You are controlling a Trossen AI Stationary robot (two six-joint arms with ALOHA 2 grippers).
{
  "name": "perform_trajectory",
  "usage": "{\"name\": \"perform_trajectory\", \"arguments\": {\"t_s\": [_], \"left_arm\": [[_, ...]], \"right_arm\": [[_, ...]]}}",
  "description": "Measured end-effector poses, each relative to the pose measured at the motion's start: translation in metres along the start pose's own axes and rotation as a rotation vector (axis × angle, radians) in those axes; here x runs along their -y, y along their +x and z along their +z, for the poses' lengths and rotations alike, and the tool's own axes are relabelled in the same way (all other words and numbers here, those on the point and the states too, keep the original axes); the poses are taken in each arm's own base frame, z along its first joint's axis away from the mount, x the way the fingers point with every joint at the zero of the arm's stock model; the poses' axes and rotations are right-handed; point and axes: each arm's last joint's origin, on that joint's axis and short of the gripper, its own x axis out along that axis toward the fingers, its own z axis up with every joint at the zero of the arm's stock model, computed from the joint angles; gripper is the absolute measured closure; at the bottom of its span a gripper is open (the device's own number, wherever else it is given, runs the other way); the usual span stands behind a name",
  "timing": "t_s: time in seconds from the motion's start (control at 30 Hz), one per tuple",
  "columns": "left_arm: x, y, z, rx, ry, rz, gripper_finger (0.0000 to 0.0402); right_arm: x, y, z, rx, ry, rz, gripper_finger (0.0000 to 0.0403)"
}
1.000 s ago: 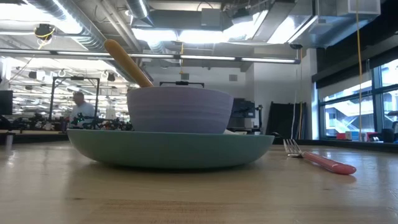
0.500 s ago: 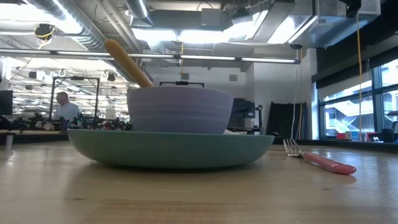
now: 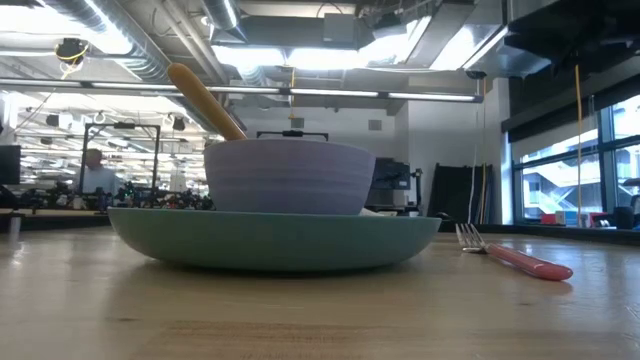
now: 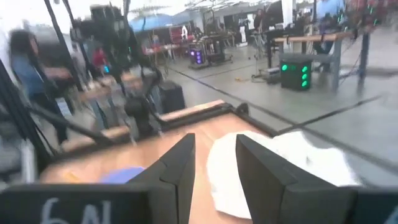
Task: Set table place
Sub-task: Return to Home Position
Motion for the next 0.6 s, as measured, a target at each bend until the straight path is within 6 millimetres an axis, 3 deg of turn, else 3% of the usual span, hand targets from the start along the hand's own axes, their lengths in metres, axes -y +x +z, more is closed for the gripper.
{"name": "perform_trajectory", "arguments": {"t_s": [0.1,0.27,0.4,0.6], "left_arm": [[-0.001,0.001,-0.023,0.022,0.002,-0.003,0.0305],[-0.003,-0.003,-0.058,0.046,0.017,0.003,0.0305],[-0.004,0.001,-0.075,0.087,0.028,0.006,0.0305],[-0.009,0.006,-0.102,0.022,-0.025,0.119,0.0305]], "right_arm": [[-0.001,0.001,0.001,0.045,0.094,0.011,0.0286],[-0.001,0.001,0.004,0.077,0.096,0.021,0.0286],[-0.001,0.001,0.003,0.076,0.086,0.016,0.0286],[0.0,0.007,-0.018,0.049,0.119,0.012,0.0286]]}}
